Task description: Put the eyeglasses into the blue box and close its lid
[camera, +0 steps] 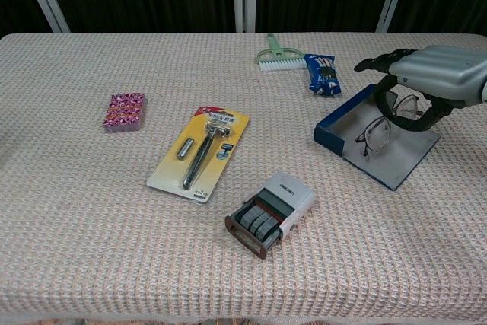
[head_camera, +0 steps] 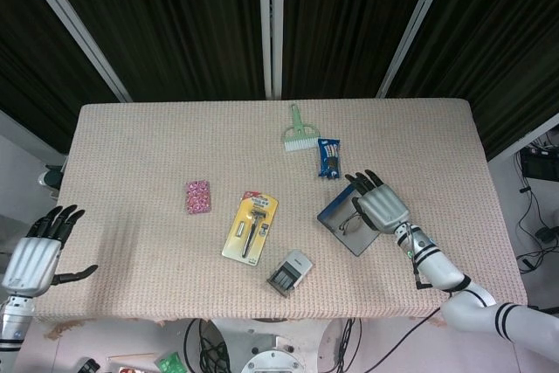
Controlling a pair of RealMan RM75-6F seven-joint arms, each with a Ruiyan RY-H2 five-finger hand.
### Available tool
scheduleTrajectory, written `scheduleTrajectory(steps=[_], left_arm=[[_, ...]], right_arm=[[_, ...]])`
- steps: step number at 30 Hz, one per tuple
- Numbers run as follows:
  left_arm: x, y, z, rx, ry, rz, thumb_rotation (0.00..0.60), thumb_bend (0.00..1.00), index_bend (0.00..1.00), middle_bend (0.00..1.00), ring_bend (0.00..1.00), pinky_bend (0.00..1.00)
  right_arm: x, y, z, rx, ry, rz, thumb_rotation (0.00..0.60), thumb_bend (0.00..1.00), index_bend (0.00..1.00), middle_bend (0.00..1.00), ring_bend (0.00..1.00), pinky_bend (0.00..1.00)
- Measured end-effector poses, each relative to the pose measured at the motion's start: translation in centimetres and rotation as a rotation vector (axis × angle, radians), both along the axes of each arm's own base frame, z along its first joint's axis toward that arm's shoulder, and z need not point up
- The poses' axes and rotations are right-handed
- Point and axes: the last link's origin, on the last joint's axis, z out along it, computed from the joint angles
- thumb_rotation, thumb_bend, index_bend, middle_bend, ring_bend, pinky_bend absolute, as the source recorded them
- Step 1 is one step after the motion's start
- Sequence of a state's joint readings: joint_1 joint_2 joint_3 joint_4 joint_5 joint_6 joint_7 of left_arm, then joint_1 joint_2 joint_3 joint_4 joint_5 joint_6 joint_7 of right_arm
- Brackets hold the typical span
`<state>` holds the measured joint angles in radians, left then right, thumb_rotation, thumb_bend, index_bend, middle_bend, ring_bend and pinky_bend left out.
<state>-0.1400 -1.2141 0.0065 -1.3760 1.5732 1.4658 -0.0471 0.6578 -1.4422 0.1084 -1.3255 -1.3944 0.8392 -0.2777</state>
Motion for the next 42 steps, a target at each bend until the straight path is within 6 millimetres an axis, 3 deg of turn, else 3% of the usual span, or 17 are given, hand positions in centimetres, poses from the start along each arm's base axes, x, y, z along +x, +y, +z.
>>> scheduleTrajectory(steps=[17,22,26,30,42], left_arm=[[-0.4,0.2,0.2,0.001,-0.001,0.009,0.428,0.00,0.10,0.09,0.07,0.19],[-0.4,0.2,0.3,0.002,-0.003,0.012,0.445,0.00,0.10,0.09,0.07,0.19],[-0.6,0.2,0.3,0.000,-0.004,0.021,0.456,0.00,0.10,0.09,0.07,0.19],[-0.6,0.1,0.5,0.006,-0.005,0.022,0.460,0.00,0.10,0.09,0.07,0.19],[-0.8,-0.1,0.5,0.007,-0.007,0.025,0.464,0.00,0.10,0.09,0.07,0.19]], right_arm=[[1.3,-1.3,-2.2,-0.011,0.002,0.021,0.600,0.44,0.64,0.00,0.00,0.00],[1.3,-1.3,-2.3,-0.019,0.006,0.029,0.600,0.42,0.54,0.00,0.00,0.00],[1.2,-1.3,-2.5,-0.021,0.012,0.035,0.600,0.37,0.36,0.00,0.00,0.00],[1.3,-1.2,-2.6,-0.017,0.008,0.040,0.600,0.36,0.26,0.00,0.00,0.00],[1.0,0.3,-1.3,-0.021,-0.045,0.088,0.600,0.32,0.19,0.00,0.00,0.00]])
